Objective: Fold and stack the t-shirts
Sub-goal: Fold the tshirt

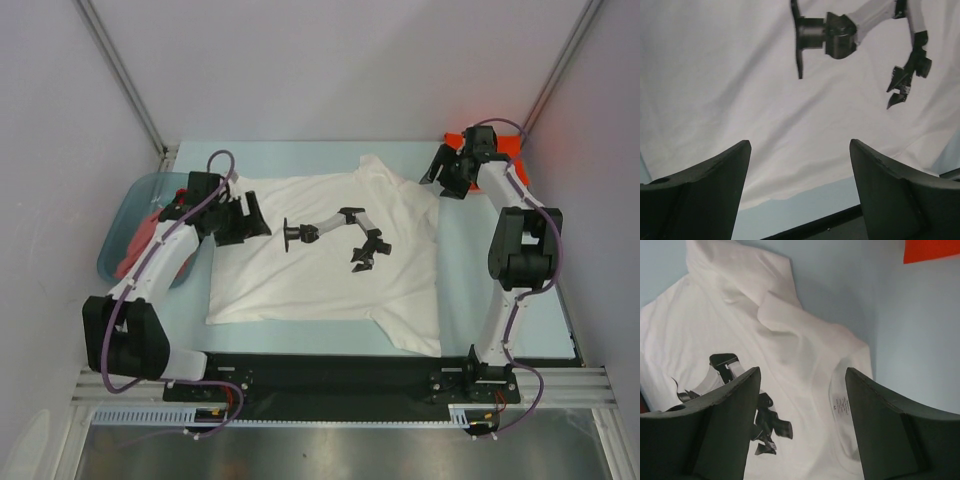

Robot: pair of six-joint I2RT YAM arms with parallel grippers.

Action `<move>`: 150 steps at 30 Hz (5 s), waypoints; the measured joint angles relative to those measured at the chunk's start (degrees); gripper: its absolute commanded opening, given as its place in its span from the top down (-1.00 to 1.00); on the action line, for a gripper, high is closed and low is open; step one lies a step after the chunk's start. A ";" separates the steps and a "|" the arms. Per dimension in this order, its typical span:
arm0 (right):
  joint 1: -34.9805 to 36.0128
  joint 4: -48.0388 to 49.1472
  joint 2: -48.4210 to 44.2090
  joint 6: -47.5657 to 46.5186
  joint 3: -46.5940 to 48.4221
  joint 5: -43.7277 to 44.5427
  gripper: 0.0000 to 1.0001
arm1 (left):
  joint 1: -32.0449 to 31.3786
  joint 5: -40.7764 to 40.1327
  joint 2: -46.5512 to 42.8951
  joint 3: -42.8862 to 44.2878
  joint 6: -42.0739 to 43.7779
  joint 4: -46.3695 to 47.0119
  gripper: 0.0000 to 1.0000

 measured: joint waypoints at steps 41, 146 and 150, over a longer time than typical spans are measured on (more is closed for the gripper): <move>1.42 -3.69 -10.23 -6.71 -18.03 0.09 0.71 | -2.93 -1.14 24.70 27.17 5.42 1.18 -0.47; 9.18 2.12 27.56 -8.87 25.77 0.61 0.49 | 0.79 -1.31 29.35 27.36 4.98 3.30 -0.36; 9.14 1.79 28.44 -8.90 27.02 1.01 0.80 | 1.42 -1.33 29.40 27.41 5.01 3.30 -0.34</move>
